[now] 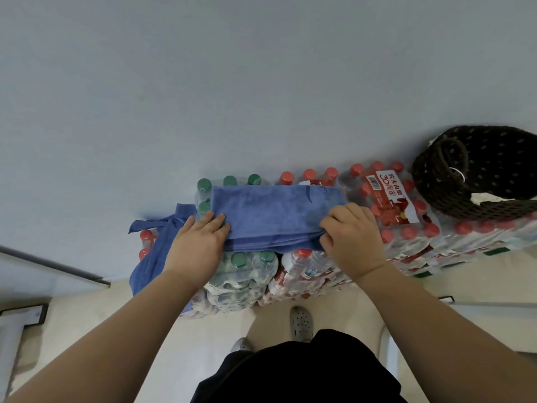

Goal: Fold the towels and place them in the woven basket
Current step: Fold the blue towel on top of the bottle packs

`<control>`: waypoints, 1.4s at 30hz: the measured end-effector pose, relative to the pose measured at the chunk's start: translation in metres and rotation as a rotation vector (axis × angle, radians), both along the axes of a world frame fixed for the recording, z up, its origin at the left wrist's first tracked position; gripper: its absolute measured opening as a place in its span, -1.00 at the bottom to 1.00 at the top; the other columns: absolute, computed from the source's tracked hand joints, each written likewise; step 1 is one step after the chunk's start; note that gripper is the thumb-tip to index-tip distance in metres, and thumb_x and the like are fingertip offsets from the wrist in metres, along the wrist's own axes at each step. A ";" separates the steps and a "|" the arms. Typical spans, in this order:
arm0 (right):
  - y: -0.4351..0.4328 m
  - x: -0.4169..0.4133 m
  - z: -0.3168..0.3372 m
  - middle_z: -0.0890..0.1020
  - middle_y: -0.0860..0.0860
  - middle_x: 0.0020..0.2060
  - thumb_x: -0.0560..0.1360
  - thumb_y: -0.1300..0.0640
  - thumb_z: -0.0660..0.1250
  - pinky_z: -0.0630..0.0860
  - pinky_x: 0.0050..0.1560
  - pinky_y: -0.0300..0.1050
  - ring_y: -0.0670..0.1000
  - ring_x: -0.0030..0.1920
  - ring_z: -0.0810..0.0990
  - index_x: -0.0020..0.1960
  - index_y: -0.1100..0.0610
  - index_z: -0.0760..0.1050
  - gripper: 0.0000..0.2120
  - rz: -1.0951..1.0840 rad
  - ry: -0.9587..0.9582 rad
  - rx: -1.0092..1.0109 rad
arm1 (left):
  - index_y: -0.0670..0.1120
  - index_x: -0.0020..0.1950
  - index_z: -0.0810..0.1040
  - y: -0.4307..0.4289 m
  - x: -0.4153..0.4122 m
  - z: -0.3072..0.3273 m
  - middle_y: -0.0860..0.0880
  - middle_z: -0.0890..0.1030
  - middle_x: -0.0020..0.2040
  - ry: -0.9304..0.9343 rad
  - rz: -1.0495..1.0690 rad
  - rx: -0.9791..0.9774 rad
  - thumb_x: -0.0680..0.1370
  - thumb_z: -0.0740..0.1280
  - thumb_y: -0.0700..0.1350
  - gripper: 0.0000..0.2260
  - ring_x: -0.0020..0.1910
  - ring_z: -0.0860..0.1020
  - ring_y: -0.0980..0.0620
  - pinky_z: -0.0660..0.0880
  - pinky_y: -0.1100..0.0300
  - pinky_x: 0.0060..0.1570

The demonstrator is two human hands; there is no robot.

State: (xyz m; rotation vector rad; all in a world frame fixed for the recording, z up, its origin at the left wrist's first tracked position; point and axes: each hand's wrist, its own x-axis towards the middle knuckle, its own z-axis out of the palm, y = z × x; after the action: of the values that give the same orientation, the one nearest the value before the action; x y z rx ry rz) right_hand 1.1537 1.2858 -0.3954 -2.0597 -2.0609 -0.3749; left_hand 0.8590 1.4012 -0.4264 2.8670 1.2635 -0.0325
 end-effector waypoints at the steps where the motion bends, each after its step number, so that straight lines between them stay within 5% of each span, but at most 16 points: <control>1: -0.005 -0.002 -0.003 0.52 0.01 -0.28 0.38 0.14 0.37 0.44 -0.02 0.03 0.10 -0.16 0.48 -0.25 0.11 0.55 -0.94 -0.015 -0.007 -0.060 | -0.17 0.20 0.66 -0.001 -0.003 -0.001 -0.17 0.63 0.24 -0.002 -0.012 -0.001 0.30 0.56 -0.32 -0.53 0.23 0.59 -0.24 0.51 -0.27 0.17; 4: -0.018 -0.010 -0.013 0.47 -0.05 -0.33 0.42 -0.06 0.22 0.46 -0.02 0.04 0.04 -0.18 0.45 -0.29 0.07 0.55 -0.74 -0.057 0.025 -0.268 | -0.16 0.20 0.66 -0.004 -0.012 -0.002 -0.17 0.62 0.25 0.002 -0.029 -0.024 0.29 0.57 -0.30 -0.53 0.21 0.60 -0.26 0.53 -0.27 0.15; 7: -0.015 -0.018 -0.009 0.47 -0.05 -0.32 0.47 -0.20 0.19 0.43 0.00 0.05 0.04 -0.17 0.45 -0.29 0.07 0.54 -0.61 -0.142 0.122 -0.233 | -0.13 0.25 0.63 -0.005 -0.015 -0.002 -0.16 0.58 0.31 -0.019 -0.035 -0.043 0.47 0.44 -0.17 -0.66 0.25 0.58 -0.25 0.51 -0.25 0.20; 10: 0.008 -0.034 0.001 0.59 0.05 0.03 0.54 -0.29 0.04 0.38 0.24 0.13 0.13 0.12 0.50 0.12 0.05 0.58 -0.47 -0.211 0.136 -0.274 | -0.07 0.30 0.60 -0.008 -0.013 0.006 -0.14 0.54 0.37 -0.114 0.052 -0.148 0.57 0.14 0.15 -0.53 0.29 0.54 -0.21 0.49 -0.18 0.25; 11: 0.019 -0.041 0.005 0.53 0.12 0.26 0.56 -0.32 -0.03 0.30 0.37 0.19 0.20 0.30 0.44 0.34 0.04 0.48 -0.39 -0.236 0.156 -0.345 | -0.05 0.34 0.57 -0.009 -0.012 0.009 -0.14 0.50 0.40 -0.161 0.103 -0.172 0.57 0.08 0.19 -0.49 0.31 0.51 -0.20 0.46 -0.16 0.28; 13: 0.040 -0.054 0.003 0.09 0.16 0.59 0.58 -0.36 -0.12 -0.03 0.52 0.28 0.28 0.56 0.06 0.60 -0.03 0.09 -0.31 -0.273 0.203 -0.490 | 0.01 0.46 0.44 -0.009 -0.005 0.012 -0.19 0.37 0.49 -0.210 0.204 -0.209 0.60 0.05 0.19 -0.49 0.39 0.40 -0.25 0.36 -0.16 0.37; 15: 0.052 -0.060 -0.014 -0.28 0.08 0.59 0.58 -0.38 -0.15 -0.25 0.50 0.34 0.28 0.57 -0.26 0.61 -0.12 -0.21 -0.30 -0.296 0.213 -0.601 | 0.09 0.56 0.26 -0.006 0.003 0.013 -0.25 0.18 0.57 -0.182 0.280 -0.235 0.65 0.06 0.16 -0.52 0.51 0.22 -0.29 0.20 -0.18 0.47; 17: 0.052 -0.060 -0.030 -0.39 0.04 0.56 0.58 -0.39 -0.14 -0.29 0.49 0.39 0.27 0.55 -0.36 0.59 -0.18 -0.29 -0.31 -0.306 0.198 -0.630 | 0.13 0.60 0.11 -0.002 0.010 0.011 -0.25 0.05 0.60 -0.108 0.301 -0.258 0.66 0.04 0.17 -0.50 0.56 0.07 -0.28 0.05 -0.18 0.53; 26: 0.056 -0.037 -0.044 -0.29 0.06 0.59 0.41 -0.50 -0.35 -0.23 0.50 0.39 0.27 0.57 -0.31 0.59 -0.21 -0.25 -0.19 -0.210 0.099 -0.542 | -0.04 0.63 -0.07 -0.001 0.024 0.006 -0.09 -0.08 0.64 -0.027 0.250 -0.312 0.66 0.10 0.14 -0.38 0.61 -0.14 -0.09 -0.13 -0.17 0.55; 32: 0.058 -0.035 -0.045 -0.30 0.06 0.59 0.39 -0.50 -0.36 -0.25 0.49 0.39 0.26 0.56 -0.32 0.59 -0.21 -0.26 -0.18 -0.193 0.085 -0.545 | -0.06 0.63 -0.01 -0.008 0.025 0.017 -0.09 -0.03 0.63 -0.200 0.279 -0.341 0.60 0.27 0.02 -0.31 0.52 0.19 -0.18 0.24 -0.04 0.44; 35: 0.057 -0.037 -0.044 -0.31 0.06 0.59 0.39 -0.49 -0.36 -0.27 0.48 0.38 0.25 0.56 -0.34 0.59 -0.21 -0.25 -0.18 -0.193 0.099 -0.548 | -0.05 0.63 0.01 -0.013 0.030 0.028 0.00 -0.08 0.63 -0.438 0.249 -0.449 0.52 0.32 -0.18 -0.25 0.49 0.25 -0.07 0.38 0.20 0.24; 40: 0.057 -0.033 -0.042 -0.33 -0.03 0.57 0.41 -0.47 -0.35 -0.37 0.47 0.27 0.18 0.56 -0.37 0.59 -0.23 -0.24 -0.21 -0.170 0.221 -0.533 | -0.03 0.62 0.06 -0.024 0.051 0.061 0.12 -0.03 0.61 -0.604 0.198 -0.523 0.48 0.30 -0.28 -0.24 0.52 0.07 0.18 0.16 0.45 0.28; 42: 0.057 -0.027 -0.040 -0.13 -0.07 0.61 0.54 -0.39 -0.21 -0.32 0.53 0.22 0.09 0.60 -0.24 0.61 -0.16 -0.06 -0.31 -0.153 0.492 -0.447 | -0.03 0.61 0.11 -0.026 0.063 0.074 0.21 0.00 0.54 -0.603 0.128 -0.536 0.45 0.32 -0.27 -0.24 0.50 0.02 0.29 0.04 0.55 0.30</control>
State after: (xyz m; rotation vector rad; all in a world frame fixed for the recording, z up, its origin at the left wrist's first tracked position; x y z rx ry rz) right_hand 1.1272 1.3427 -0.4351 -2.2513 -1.7976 0.5722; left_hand 0.9219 1.3753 -0.3522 2.1034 1.0903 0.3968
